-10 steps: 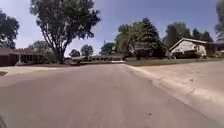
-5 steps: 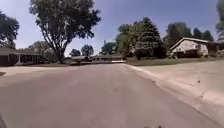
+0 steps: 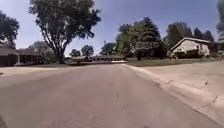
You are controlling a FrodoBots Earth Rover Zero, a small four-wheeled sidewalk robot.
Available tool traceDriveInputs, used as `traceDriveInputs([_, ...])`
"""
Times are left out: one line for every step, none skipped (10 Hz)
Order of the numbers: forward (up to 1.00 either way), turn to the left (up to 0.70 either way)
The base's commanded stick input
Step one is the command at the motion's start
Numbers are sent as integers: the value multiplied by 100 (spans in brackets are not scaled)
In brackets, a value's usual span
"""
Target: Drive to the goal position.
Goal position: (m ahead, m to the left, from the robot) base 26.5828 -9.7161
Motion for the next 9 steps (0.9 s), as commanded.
traceDriveInputs([50,0])
traceDriveInputs([50,0])
traceDriveInputs([50,0])
traceDriveInputs([50,0])
traceDriveInputs([50,0])
traceDriveInputs([50,0])
traceDriveInputs([50,0])
traceDriveInputs([50,0])
traceDriveInputs([50,0])
